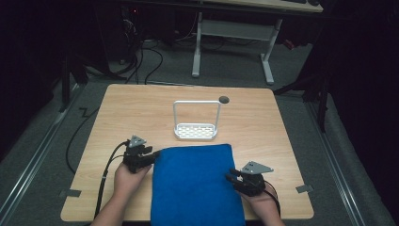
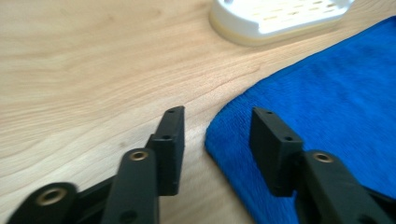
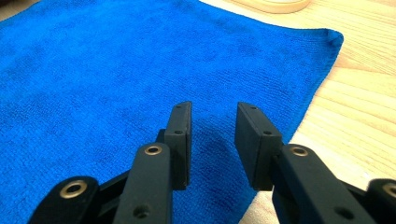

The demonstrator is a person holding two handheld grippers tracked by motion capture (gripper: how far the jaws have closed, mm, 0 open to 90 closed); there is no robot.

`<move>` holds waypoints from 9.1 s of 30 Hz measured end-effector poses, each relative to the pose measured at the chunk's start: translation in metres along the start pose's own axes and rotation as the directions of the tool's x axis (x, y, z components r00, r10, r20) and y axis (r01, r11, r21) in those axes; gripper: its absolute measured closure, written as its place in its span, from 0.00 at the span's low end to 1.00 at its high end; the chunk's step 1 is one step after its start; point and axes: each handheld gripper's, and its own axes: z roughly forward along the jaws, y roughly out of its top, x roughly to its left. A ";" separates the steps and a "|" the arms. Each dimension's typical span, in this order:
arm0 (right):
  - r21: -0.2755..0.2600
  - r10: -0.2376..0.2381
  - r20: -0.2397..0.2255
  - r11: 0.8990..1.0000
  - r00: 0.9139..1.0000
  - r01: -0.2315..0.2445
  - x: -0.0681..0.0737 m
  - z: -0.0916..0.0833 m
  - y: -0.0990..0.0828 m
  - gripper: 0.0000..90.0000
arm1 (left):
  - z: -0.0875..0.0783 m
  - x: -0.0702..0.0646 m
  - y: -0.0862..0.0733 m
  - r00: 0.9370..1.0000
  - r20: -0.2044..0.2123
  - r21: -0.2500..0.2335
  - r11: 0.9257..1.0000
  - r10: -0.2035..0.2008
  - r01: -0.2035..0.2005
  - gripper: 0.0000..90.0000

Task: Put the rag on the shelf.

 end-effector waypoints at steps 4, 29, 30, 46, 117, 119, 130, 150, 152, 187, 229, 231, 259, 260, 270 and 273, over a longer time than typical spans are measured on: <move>-0.003 0.006 0.002 1.000 1.000 -0.006 -0.002 -0.001 -0.001 0.73 | 0.008 -0.006 -0.002 0.999 -0.020 0.002 0.999 0.048 -0.048 0.59; 0.025 0.115 0.228 0.992 0.967 -0.124 -0.044 0.042 0.046 0.66 | 0.009 -0.008 -0.006 0.994 0.058 0.001 0.996 0.091 -0.091 0.95; 0.042 0.120 0.230 0.990 0.966 -0.133 -0.051 0.052 0.052 0.65 | 0.009 -0.009 -0.006 0.994 0.054 0.001 0.995 0.096 -0.096 0.95; 0.061 0.096 0.196 0.992 0.976 -0.110 -0.049 0.075 0.054 0.98 | 0.009 -0.009 -0.006 0.994 0.051 -0.002 0.995 0.098 -0.098 0.95; -0.592 -0.063 0.138 0.795 0.988 0.134 0.041 -0.097 0.122 0.98 | -0.163 -0.082 0.038 0.961 -0.095 -0.662 0.704 0.261 -0.257 0.98; -0.589 -0.065 0.152 0.795 0.986 0.143 0.038 -0.097 0.127 0.98 | -0.161 -0.076 0.047 0.964 -0.080 -0.662 0.709 0.253 -0.241 0.98; -0.572 -0.060 0.187 0.805 0.981 0.158 0.011 -0.093 0.167 0.98 | -0.148 -0.058 0.103 0.962 -0.102 -0.638 0.726 0.252 -0.258 0.98; -0.538 0.006 0.192 0.837 0.981 0.100 -0.047 -0.064 0.234 0.98 | -0.108 -0.016 0.182 0.968 -0.174 -0.519 0.819 0.180 -0.245 0.98; -0.532 0.008 0.199 0.841 0.980 0.101 -0.052 -0.060 0.240 0.98 | -0.107 -0.012 0.188 0.969 -0.177 -0.522 0.818 0.174 -0.242 0.98; -0.291 0.084 0.198 0.957 0.977 -0.023 -0.123 0.050 0.245 0.98 | 0.007 0.040 0.184 0.983 -0.134 -0.243 0.958 0.123 -0.153 0.98; -0.162 0.178 0.162 0.975 0.970 -0.152 -0.111 0.079 0.130 0.98 | 0.069 0.033 0.102 0.998 0.065 -0.089 0.996 0.017 -0.011 0.97; -0.162 0.173 0.161 0.976 0.972 -0.146 -0.111 0.077 0.130 0.97 | 0.069 0.032 0.102 0.998 0.064 -0.089 0.996 0.006 -0.001 0.92; -0.210 0.169 0.248 0.971 0.954 -0.117 -0.121 0.051 0.138 0.59 | 0.018 0.047 0.114 0.995 -0.095 -0.168 0.985 0.010 -0.026 0.56; -0.210 0.168 0.250 0.971 0.954 -0.116 -0.121 0.051 0.138 0.58 | 0.016 0.048 0.114 0.995 -0.098 -0.170 0.985 0.013 -0.030 0.56; -0.195 0.168 0.244 0.973 0.955 -0.122 -0.125 0.050 0.135 0.48 | 0.008 0.052 0.111 0.989 -0.143 -0.157 0.985 0.042 -0.065 0.54; -0.185 0.171 0.233 0.974 0.957 -0.129 -0.126 0.049 0.134 0.47 | 0.005 0.054 0.108 0.987 -0.155 -0.152 0.987 0.037 -0.061 0.52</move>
